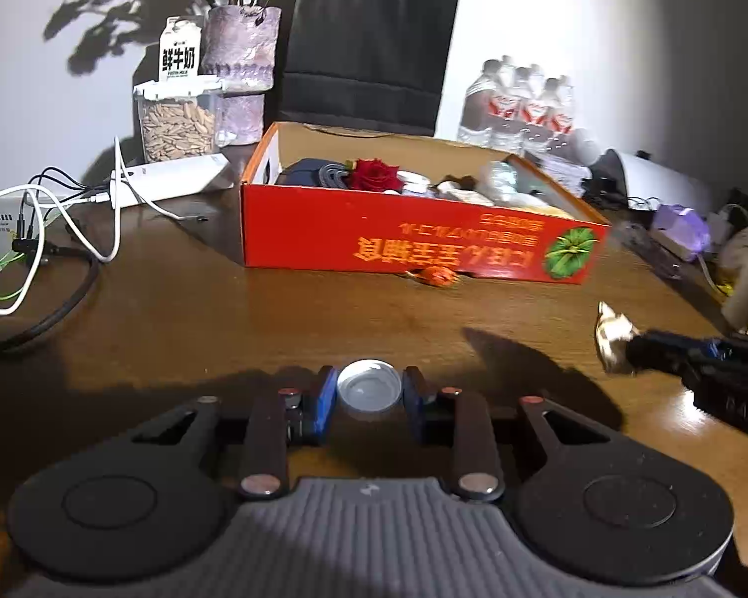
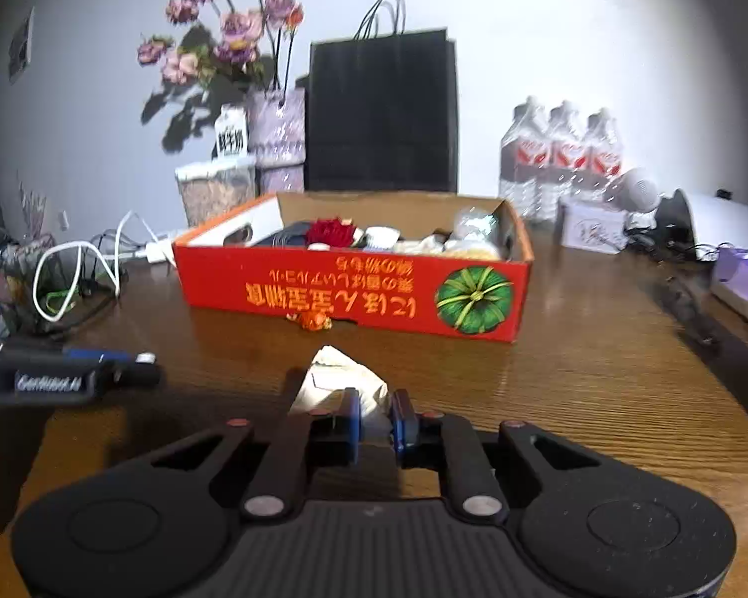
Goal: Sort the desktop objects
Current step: 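Lower the cap and tissue into the box and open both tools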
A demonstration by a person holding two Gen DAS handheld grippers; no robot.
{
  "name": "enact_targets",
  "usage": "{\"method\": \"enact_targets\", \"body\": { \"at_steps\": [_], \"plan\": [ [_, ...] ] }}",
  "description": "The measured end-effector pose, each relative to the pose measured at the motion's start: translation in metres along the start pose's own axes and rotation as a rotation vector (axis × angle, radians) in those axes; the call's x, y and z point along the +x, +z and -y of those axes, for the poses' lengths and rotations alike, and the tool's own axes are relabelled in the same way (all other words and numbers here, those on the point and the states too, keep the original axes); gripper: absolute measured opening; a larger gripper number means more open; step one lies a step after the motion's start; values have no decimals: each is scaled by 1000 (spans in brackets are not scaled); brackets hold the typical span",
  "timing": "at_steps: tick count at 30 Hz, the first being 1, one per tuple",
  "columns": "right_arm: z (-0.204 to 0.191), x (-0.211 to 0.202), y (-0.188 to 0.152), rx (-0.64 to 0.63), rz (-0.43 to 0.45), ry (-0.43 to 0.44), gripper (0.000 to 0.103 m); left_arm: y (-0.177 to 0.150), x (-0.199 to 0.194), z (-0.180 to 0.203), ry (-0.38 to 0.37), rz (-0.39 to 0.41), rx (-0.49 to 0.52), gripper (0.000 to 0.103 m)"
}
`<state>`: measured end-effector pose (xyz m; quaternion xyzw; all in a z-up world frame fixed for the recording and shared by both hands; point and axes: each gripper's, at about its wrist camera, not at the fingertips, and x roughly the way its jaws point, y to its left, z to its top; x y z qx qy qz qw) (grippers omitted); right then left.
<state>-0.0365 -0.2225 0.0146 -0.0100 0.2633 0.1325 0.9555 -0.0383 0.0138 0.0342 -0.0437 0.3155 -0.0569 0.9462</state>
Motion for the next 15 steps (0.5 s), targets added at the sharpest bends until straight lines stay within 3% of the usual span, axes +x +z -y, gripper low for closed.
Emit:
{"method": "enact_targets", "body": {
  "at_steps": [8,15],
  "plan": [
    [2,-43,9,4,95,-33,12,9,-34,5,-32,86,23,29],
    [11,-43,30,13,132,-13,12,38,-30,2,-66,127,31,29]
  ]
}}
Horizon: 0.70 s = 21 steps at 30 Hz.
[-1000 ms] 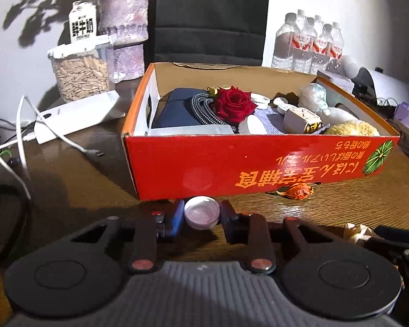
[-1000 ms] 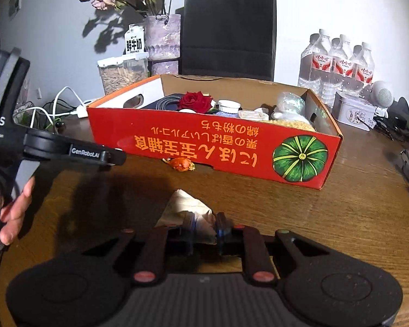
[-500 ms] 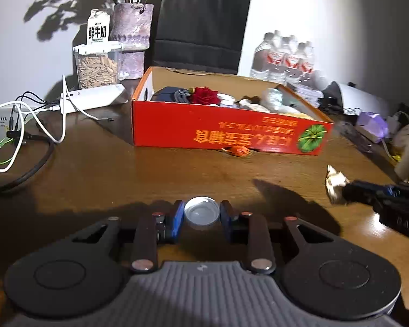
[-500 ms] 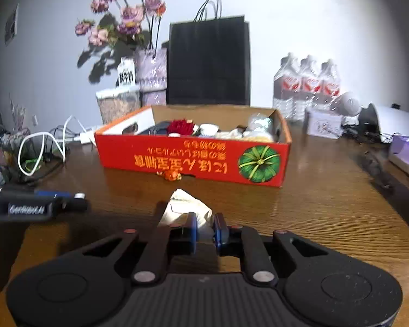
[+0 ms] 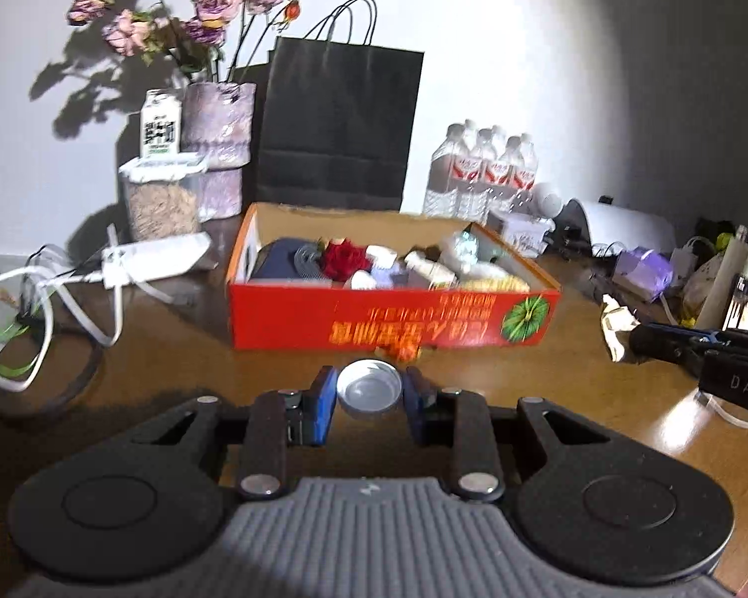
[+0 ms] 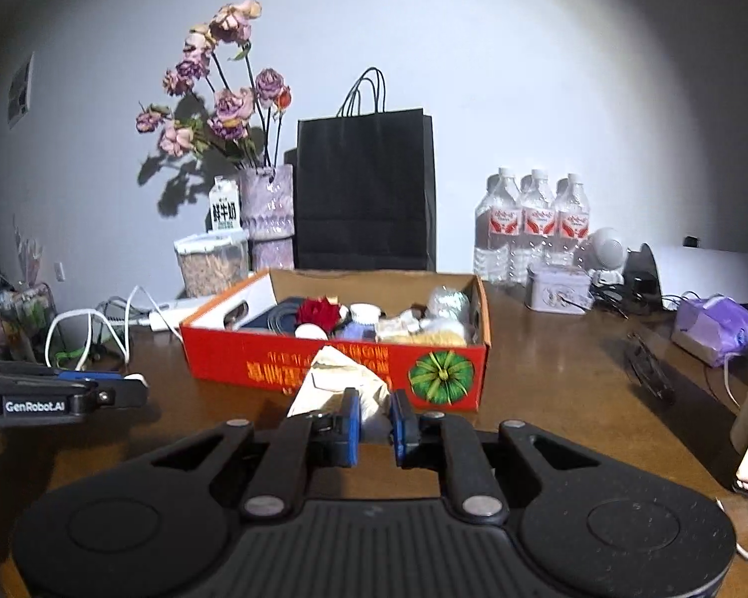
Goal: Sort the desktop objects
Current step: 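Lower the cap and tissue into the box and open both tools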
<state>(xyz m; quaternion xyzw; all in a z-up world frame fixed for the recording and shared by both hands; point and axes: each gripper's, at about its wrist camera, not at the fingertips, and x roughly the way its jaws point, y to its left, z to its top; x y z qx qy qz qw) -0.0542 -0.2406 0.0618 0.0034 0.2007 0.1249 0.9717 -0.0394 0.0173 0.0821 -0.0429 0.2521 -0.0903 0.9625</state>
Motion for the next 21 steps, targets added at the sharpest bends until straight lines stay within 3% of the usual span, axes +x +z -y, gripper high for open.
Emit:
{"method": "enact_targets", "body": {
  "at_steps": [5,8,14,19,21],
  "plan": [
    [8,34,40,-1,44,42,12,52,30,-5,-50,43,45,29],
    [15,77,68,44,16,92,12,82,61,-6,-43,46,100,29],
    [23,199,95,216,-187,126,12,107,159,-24,-36,-125,87,29],
    [8,276,94,207,-315,103,13,112,219,-42,14,-226,76,29],
    [5,295,93,211,-354,89,18,114,230,-49,28,-242,71,30]
  ]
}}
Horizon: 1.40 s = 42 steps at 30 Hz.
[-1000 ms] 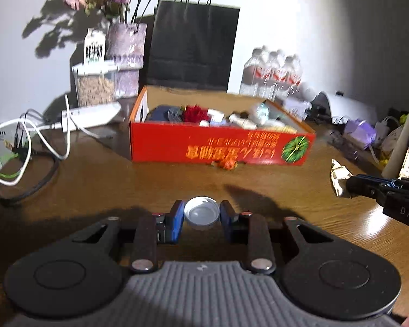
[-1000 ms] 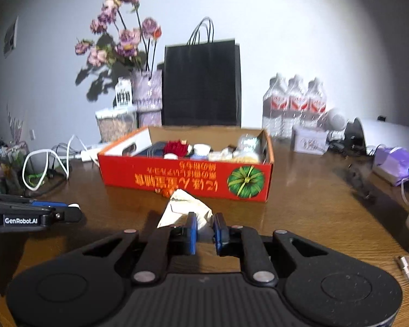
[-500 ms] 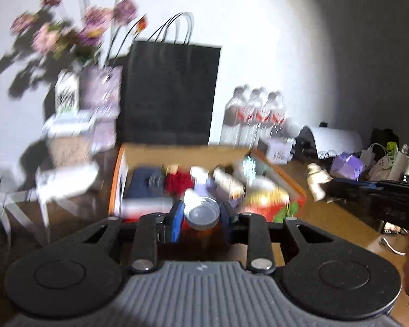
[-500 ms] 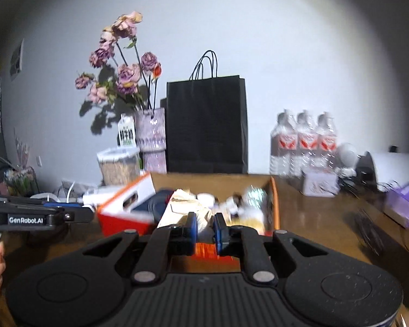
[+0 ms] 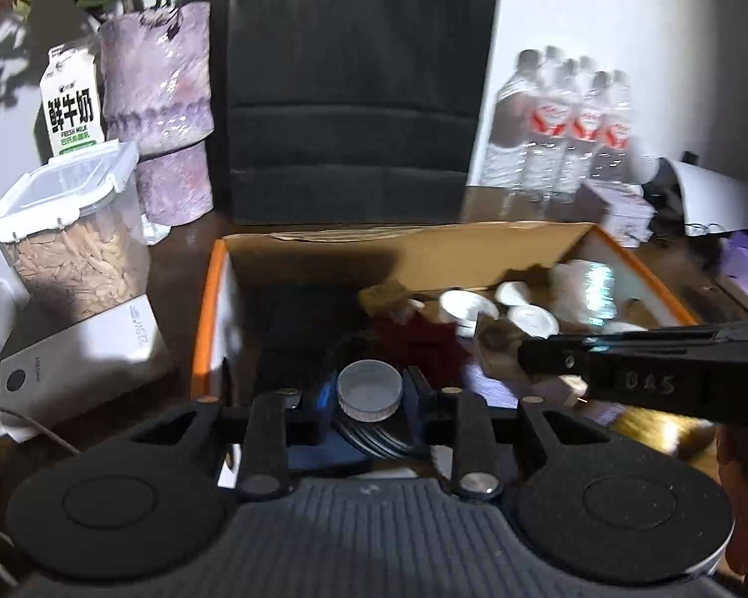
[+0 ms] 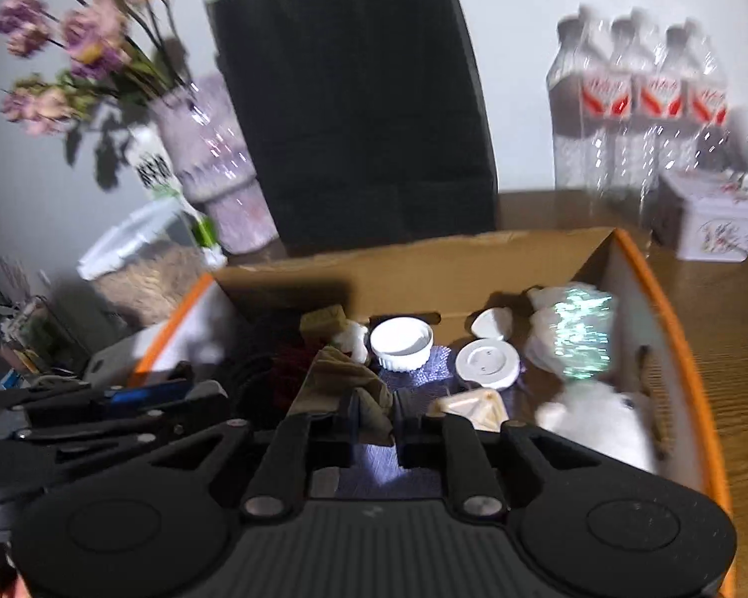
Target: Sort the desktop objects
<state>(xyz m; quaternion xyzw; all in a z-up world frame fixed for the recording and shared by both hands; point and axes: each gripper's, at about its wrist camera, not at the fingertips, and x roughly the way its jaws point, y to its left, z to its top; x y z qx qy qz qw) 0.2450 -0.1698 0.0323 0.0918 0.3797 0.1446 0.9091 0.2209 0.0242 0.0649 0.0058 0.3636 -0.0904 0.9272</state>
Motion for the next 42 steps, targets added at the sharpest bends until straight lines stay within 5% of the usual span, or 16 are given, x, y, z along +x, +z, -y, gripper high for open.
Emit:
{"method": "enact_targets", "body": {
  "at_steps": [2,4,6,9,13,16,23,28,36,42],
  "plan": [
    [-1,14,2,9,-23,-35,24,2,7,-4,-37,-23,-15,31],
    [-1,20,2,8,-32,-48,26,3,6,-4,-57,-15,-17,49],
    [1,14,2,17,-22,-15,39,4,-1,-5,-30,21,-21,61],
    [3,-4,5,-9,26,-29,53,12,-15,-6,-12,37,-40,66],
    [0,-37,5,-111,91,-85,60,14,-48,-1,5,95,-45,86],
    [1,-68,-8,-159,147,-99,77,3,-74,10,12,127,-29,103],
    [6,-124,-76,-244,197,-128,82,-59,-126,33,37,168,-55,103],
    [6,-149,-133,-290,212,-157,85,-123,-144,61,167,207,-21,103],
    [4,-174,-202,-256,180,-95,86,-189,-150,74,94,134,-58,103],
    [-3,-180,-225,-302,182,-77,85,-200,-141,68,86,114,-68,103]
  ]
}}
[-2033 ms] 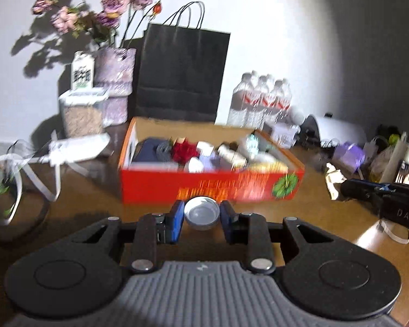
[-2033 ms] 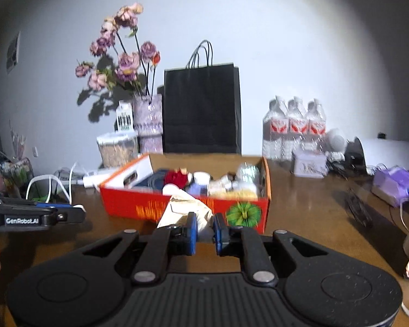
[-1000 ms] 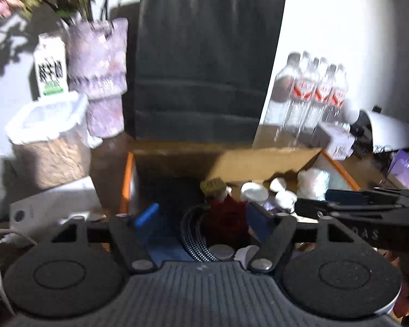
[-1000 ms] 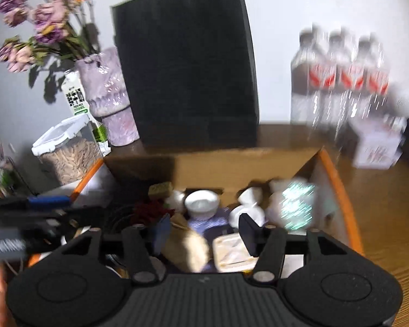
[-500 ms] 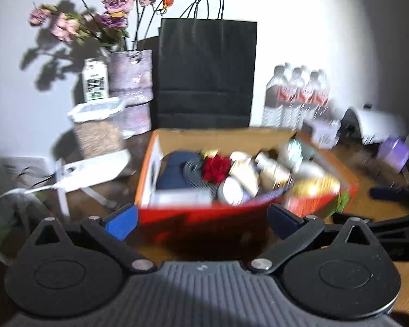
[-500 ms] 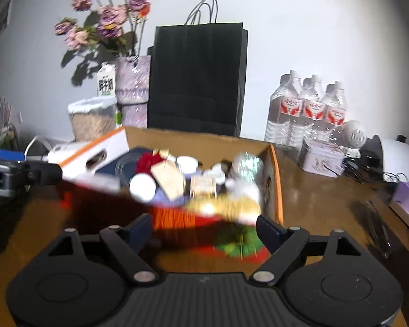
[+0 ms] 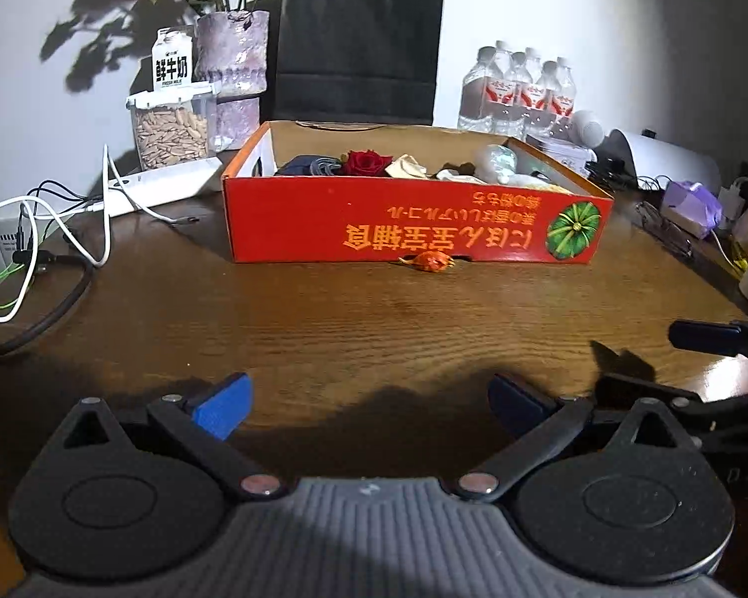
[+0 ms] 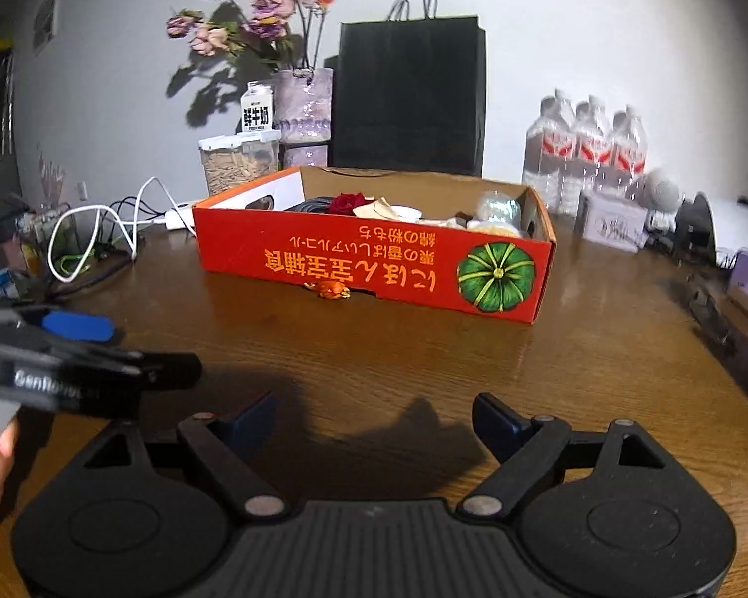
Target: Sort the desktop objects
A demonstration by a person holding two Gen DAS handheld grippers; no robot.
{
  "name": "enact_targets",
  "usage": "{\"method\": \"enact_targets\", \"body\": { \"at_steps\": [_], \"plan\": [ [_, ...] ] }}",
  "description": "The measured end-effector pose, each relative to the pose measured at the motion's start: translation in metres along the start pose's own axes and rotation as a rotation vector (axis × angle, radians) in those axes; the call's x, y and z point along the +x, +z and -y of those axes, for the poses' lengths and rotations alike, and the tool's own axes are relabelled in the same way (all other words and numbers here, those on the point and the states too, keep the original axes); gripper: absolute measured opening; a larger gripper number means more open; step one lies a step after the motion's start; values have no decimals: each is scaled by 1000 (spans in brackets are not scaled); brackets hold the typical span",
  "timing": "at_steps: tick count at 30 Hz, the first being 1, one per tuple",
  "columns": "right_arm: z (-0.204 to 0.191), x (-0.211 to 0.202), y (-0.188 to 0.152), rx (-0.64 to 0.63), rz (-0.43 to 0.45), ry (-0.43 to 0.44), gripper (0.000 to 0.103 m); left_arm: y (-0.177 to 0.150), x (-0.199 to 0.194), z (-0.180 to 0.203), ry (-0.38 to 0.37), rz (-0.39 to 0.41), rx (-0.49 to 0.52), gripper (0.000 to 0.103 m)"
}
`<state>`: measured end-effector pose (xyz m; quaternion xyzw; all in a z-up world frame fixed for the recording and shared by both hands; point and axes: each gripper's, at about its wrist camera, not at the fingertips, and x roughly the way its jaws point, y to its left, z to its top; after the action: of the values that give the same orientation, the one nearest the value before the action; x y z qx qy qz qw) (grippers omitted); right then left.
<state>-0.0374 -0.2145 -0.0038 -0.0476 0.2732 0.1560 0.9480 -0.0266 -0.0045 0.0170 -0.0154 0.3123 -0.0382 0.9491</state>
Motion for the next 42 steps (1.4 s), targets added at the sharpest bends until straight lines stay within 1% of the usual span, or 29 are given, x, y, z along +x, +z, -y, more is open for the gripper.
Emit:
{"method": "enact_targets", "body": {
  "at_steps": [2,5,7,10,11,16,19,20,21,22,23,24,25,26,27,29,30,31,33,34,35,36,37,40,41,42],
  "plan": [
    [-1,4,3,-11,5,-13,85,4,1,-8,1,13,-22,103],
    [-3,20,14,7,-7,24,84,14,7,-25,17,26,-52,102],
    [-7,37,25,31,-16,49,84,22,15,-34,20,28,-40,102],
    [-19,68,43,33,-27,75,77,33,26,-45,44,37,-17,99],
    [-22,79,49,25,-27,74,75,37,31,-50,37,37,-12,99],
    [-36,122,71,-43,-45,59,73,52,47,-69,-8,50,13,99],
    [-35,137,74,-31,-72,47,70,56,55,-76,-28,43,12,97],
    [-34,141,74,-13,-87,57,67,57,58,-78,-35,40,11,96],
    [-33,145,74,4,-100,73,60,57,60,-79,-39,36,10,94],
    [-33,148,73,12,-107,87,58,57,62,-80,-45,31,7,92],
    [-35,147,71,0,-92,81,57,56,63,-81,-53,27,1,90],
    [-37,147,70,-12,-93,75,51,55,65,-83,-61,23,-8,88],
    [-39,146,70,-28,-91,80,44,54,66,-86,-69,16,-16,84],
    [-40,146,70,-38,-88,107,24,53,68,-87,-76,6,-22,82],
    [-40,145,71,-38,-95,122,18,53,69,-88,-81,-1,-27,78],
    [-41,145,74,-41,-102,128,21,52,71,-89,-93,-10,-33,73],
    [-41,146,75,-45,-95,124,22,52,73,-89,-98,-16,-35,68],
    [-41,148,75,-52,-95,125,24,52,74,-89,-103,-23,-33,60],
    [-41,151,76,-47,-94,131,32,51,78,-88,-110,-40,-23,54],
    [-42,152,78,-43,-98,149,32,51,78,-87,-108,-37,-20,54],
    [-44,153,79,-47,-104,173,35,51,78,-87,-104,-35,-19,54],
    [-47,155,80,-58,-105,182,40,52,78,-87,-102,-33,-23,54],
    [-51,156,81,-66,-107,177,41,52,78,-88,-99,-31,-29,54],
    [-63,158,84,-64,-116,140,42,55,80,-92,-75,-32,-37,52],
    [-67,159,83,-62,-111,126,39,57,81,-94,-75,-32,-35,51],
    [-72,159,83,-65,-104,111,32,58,82,-95,-79,-36,-33,51]
  ]
}}
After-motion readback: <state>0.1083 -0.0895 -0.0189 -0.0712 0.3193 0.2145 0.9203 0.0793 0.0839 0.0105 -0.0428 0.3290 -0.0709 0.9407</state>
